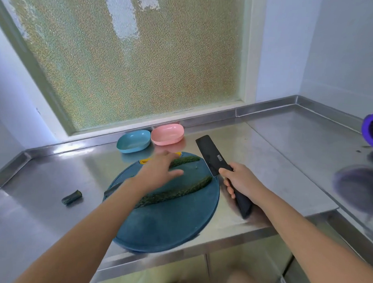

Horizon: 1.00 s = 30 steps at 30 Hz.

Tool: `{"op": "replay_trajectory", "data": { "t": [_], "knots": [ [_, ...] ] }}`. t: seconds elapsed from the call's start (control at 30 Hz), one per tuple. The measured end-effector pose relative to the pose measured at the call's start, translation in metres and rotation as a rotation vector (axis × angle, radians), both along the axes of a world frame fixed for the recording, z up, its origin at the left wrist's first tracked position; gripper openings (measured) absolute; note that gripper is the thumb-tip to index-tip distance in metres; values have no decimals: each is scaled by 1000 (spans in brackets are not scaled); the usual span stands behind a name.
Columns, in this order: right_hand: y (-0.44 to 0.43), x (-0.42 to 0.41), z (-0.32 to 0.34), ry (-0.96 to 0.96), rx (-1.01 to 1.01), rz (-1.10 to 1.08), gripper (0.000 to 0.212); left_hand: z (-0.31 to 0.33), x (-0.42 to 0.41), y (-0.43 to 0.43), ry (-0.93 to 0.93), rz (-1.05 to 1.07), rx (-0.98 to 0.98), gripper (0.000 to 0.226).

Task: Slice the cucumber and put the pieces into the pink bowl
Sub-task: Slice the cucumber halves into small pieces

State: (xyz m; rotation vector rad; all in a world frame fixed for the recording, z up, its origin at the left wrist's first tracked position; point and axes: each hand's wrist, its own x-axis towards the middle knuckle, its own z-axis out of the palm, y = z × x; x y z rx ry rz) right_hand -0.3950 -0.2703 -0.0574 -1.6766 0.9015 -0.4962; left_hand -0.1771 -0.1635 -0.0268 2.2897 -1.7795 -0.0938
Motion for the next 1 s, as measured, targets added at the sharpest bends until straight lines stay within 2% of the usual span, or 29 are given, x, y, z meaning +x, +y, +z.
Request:
{"op": "replay_trajectory", "data": {
  "t": [0.1,0.2,0.27,0.3,0.4,0.47,0.77,0.9,1.0],
  "knots": [
    [2,-2,6,7,15,13,18,-17,-45,3,46,-148,-20,57],
    [12,-12,18,60,-48,31,10,-31,-60,1,-3,-148,-83,45],
    [25,-23,32,176,-164,77,9,-36,-61,0,18,-141,-136,38],
    [31,-29,39,255,-232,108,14,-39,-62,0,21,-146,-161,36],
    [52,-41,54,508,-356,175,54,-47,-66,2,46,-168,-240,34],
    [63,-44,56,578,-367,194,62,-50,-66,3,56,-184,-274,35],
    [72,-49,46,539,-363,200,62,-49,-67,7,76,-214,-272,37],
    [70,-58,41,458,-260,199,63,-47,-65,6,149,-202,-251,30],
    [68,-63,40,459,-267,218,63,-47,-66,4,146,-185,-248,25]
  ]
}}
